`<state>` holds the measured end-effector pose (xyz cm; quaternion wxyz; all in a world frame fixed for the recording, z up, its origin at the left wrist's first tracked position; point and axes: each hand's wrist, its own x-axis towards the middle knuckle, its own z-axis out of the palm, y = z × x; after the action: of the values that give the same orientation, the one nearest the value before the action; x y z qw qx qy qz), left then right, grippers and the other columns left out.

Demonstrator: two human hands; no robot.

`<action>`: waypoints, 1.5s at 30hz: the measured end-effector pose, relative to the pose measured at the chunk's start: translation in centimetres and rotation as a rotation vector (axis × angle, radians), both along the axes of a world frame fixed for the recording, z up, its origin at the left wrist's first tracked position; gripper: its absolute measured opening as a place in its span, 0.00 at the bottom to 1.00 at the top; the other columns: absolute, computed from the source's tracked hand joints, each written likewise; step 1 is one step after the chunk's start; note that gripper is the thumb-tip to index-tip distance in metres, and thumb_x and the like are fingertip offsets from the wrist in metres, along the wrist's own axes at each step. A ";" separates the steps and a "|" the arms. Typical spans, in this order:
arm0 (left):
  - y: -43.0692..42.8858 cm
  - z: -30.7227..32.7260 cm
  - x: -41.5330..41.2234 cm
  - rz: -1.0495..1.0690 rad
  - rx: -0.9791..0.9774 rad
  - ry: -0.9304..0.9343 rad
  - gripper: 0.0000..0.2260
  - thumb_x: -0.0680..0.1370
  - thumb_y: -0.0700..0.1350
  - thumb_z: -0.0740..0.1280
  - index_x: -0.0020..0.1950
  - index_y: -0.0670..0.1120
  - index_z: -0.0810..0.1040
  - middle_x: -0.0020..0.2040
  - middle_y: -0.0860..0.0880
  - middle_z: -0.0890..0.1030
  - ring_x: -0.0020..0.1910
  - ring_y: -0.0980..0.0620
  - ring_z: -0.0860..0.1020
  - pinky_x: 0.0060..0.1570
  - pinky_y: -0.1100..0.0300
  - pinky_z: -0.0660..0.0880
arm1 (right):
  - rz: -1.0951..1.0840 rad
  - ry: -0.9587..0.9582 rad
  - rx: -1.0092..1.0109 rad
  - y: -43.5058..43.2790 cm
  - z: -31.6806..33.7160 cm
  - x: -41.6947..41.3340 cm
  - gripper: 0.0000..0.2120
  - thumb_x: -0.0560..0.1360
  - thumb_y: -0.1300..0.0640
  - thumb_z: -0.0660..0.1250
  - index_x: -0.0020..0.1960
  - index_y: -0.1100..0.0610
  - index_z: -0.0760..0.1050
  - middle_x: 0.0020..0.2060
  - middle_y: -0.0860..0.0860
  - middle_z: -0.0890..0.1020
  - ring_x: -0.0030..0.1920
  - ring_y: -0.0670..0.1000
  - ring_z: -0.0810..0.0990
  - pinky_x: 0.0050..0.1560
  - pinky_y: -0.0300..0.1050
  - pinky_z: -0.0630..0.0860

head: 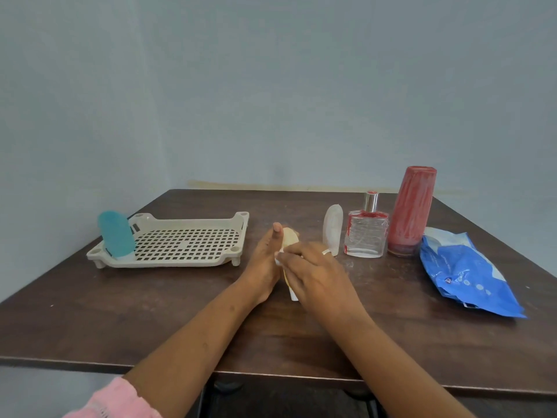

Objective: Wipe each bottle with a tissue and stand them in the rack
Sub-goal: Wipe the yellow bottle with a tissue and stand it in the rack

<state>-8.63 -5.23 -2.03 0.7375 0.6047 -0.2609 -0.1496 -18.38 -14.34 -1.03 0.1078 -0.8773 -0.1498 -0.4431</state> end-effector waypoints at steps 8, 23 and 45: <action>-0.1 0.4 -0.4 0.007 -0.016 0.003 0.31 0.71 0.67 0.56 0.54 0.41 0.73 0.44 0.44 0.79 0.48 0.46 0.78 0.51 0.52 0.75 | -0.021 0.064 0.242 -0.6 0.9 0.6 0.08 0.75 0.57 0.65 0.48 0.57 0.81 0.43 0.50 0.81 0.43 0.47 0.78 0.44 0.35 0.71; 0.0 0.7 -0.5 0.050 0.018 0.143 0.33 0.70 0.68 0.53 0.57 0.44 0.79 0.51 0.43 0.84 0.53 0.46 0.83 0.53 0.54 0.78 | 0.029 0.094 0.385 -1.2 0.2 0.6 0.04 0.72 0.58 0.70 0.45 0.56 0.82 0.42 0.47 0.82 0.42 0.42 0.77 0.44 0.28 0.70; 0.0 1.0 -0.9 0.121 0.064 0.253 0.40 0.69 0.71 0.52 0.62 0.42 0.77 0.53 0.41 0.84 0.54 0.45 0.82 0.54 0.50 0.78 | 0.067 0.103 0.605 -2.1 0.2 1.2 0.03 0.72 0.60 0.71 0.45 0.56 0.81 0.40 0.45 0.80 0.47 0.40 0.77 0.42 0.25 0.71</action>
<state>-9.57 -5.25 -1.01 0.7525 0.6189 -0.1239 -0.1881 -17.17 -16.44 -0.80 0.3861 -0.8213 -0.0342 -0.4187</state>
